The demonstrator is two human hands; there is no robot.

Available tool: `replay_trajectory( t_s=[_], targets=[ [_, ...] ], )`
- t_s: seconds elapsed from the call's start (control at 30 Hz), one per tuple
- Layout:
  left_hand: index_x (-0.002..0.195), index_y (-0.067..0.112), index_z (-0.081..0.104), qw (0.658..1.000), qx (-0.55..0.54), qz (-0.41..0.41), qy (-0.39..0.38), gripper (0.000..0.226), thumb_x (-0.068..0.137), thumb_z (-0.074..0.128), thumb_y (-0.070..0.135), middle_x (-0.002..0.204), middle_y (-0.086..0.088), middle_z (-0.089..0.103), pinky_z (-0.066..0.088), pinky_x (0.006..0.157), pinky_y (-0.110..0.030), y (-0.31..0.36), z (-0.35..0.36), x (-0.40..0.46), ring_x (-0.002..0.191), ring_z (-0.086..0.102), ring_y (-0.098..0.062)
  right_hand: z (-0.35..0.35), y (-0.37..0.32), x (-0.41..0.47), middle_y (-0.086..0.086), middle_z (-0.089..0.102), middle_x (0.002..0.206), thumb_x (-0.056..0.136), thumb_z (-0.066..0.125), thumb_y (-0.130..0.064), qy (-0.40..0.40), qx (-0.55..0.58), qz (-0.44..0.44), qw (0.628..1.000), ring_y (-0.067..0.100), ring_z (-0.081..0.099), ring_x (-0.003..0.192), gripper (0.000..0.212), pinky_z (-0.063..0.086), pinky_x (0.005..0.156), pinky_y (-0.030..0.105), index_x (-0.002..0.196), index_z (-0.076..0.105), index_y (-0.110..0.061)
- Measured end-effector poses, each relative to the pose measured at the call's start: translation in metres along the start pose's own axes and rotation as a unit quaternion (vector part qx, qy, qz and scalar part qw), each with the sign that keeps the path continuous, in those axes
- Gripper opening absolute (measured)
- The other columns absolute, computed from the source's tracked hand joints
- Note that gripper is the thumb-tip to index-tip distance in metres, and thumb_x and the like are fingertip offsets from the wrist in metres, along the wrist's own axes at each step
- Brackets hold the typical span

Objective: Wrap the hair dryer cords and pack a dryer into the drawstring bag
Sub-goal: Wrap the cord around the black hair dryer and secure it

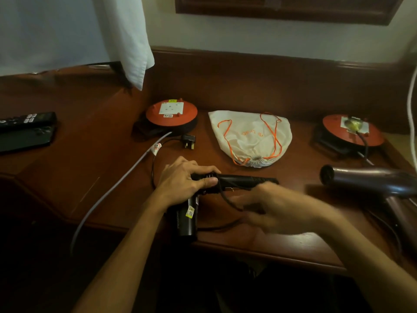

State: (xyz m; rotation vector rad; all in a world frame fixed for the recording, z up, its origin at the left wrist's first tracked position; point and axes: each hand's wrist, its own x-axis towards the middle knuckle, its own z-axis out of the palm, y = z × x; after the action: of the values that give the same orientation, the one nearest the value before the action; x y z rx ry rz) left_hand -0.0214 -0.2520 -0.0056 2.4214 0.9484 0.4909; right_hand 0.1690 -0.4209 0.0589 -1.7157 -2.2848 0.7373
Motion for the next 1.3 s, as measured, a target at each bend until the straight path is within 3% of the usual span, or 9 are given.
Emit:
replay_trajectory(
  t_s=[0.1,0.2,0.37,0.5,0.73,0.83,0.97,1.13,1.3],
  targets=[
    [0.108,0.069,0.063,0.997,-0.079,-0.010,0.008,0.035,0.074,0.059,0.077,0.081,0.019,0.063,0.043,0.098,-0.046,-0.013,-0.004,0.003,0.102,0.051,-0.011,0.039,0.009,0.003,-0.005,0.074,0.115,0.094,0.048,-0.016,-0.047,-0.004,0.002,0.999,0.015,0.069,0.094,0.066,0.053,0.086,0.033,0.150,0.036,-0.047],
    [0.108,0.067,0.066,0.993,-0.119,0.001,-0.014,0.045,0.067,0.057,0.086,0.082,0.023,0.062,0.042,0.102,-0.049,-0.020,-0.007,0.001,0.105,0.051,-0.010,0.070,0.022,0.006,-0.008,0.064,0.130,0.105,0.040,-0.040,-0.016,-0.031,0.031,0.999,0.021,0.058,0.121,0.039,0.051,0.095,0.046,0.143,0.042,-0.042],
    [0.096,0.064,0.071,0.991,-0.131,-0.027,0.016,0.044,0.059,0.067,0.088,0.088,0.014,0.069,0.044,0.104,-0.044,-0.010,-0.010,-0.003,0.108,0.053,-0.002,0.075,0.014,0.006,-0.006,0.066,0.104,0.100,0.020,-0.070,-0.004,0.048,0.052,0.998,0.019,0.063,0.097,0.057,0.051,0.087,0.048,0.107,0.057,-0.028],
    [0.100,0.062,0.070,0.995,-0.097,-0.015,0.031,0.034,0.067,0.076,0.072,0.086,0.017,0.069,0.040,0.105,-0.041,-0.003,-0.008,-0.003,0.104,0.052,0.000,0.071,0.016,-0.002,-0.020,0.054,0.062,0.105,0.034,-0.052,0.056,0.182,0.080,0.978,0.000,0.049,0.059,0.049,0.038,0.062,0.019,0.070,0.051,-0.024],
    [0.100,0.037,0.080,0.966,-0.258,0.016,0.008,0.028,0.074,0.084,0.047,0.084,-0.003,0.069,0.048,0.092,-0.021,-0.014,-0.018,-0.011,0.092,0.060,-0.001,0.059,0.045,0.017,0.008,0.060,0.060,0.095,0.055,-0.055,0.153,0.185,0.068,0.968,0.026,0.052,0.054,0.057,0.042,0.057,0.040,0.069,0.061,-0.005],
    [0.101,0.021,0.078,0.953,-0.302,0.032,0.005,0.026,0.075,0.079,0.027,0.082,-0.002,0.066,0.045,0.082,-0.009,-0.011,-0.023,-0.020,0.083,0.059,0.005,0.053,0.051,0.036,-0.006,0.065,0.063,0.096,0.064,-0.039,0.191,0.159,0.039,0.968,0.010,0.058,0.054,0.035,0.048,0.057,0.031,0.072,0.064,-0.014],
    [0.100,0.040,0.080,0.966,-0.256,0.033,0.006,0.030,0.072,0.086,0.050,0.085,0.009,0.070,0.043,0.095,-0.020,-0.016,-0.015,-0.021,0.097,0.057,-0.003,0.045,0.075,0.066,0.009,0.064,0.061,0.088,0.062,-0.001,0.174,0.165,0.072,0.968,0.022,0.055,0.053,0.016,0.040,0.051,0.037,0.073,0.065,0.005],
    [0.104,0.052,0.076,0.978,-0.206,0.026,-0.027,0.041,0.066,0.080,0.067,0.089,0.004,0.065,0.044,0.096,-0.042,-0.016,-0.016,-0.020,0.097,0.051,-0.010,0.023,0.078,0.094,0.001,0.044,0.054,0.095,0.069,-0.017,0.101,0.112,0.066,0.986,0.013,0.038,0.051,0.042,0.030,0.050,0.024,0.056,0.052,-0.012],
    [0.109,0.083,0.049,0.996,-0.063,0.030,-0.046,0.055,0.060,0.074,0.076,0.085,0.027,0.057,0.037,0.096,-0.034,0.006,-0.017,-0.022,0.098,0.045,0.005,0.008,0.063,0.089,0.004,0.046,0.057,0.098,0.064,-0.037,0.094,0.189,0.083,0.974,0.014,0.038,0.050,0.042,0.029,0.048,0.026,0.066,0.062,-0.010]
  ],
)
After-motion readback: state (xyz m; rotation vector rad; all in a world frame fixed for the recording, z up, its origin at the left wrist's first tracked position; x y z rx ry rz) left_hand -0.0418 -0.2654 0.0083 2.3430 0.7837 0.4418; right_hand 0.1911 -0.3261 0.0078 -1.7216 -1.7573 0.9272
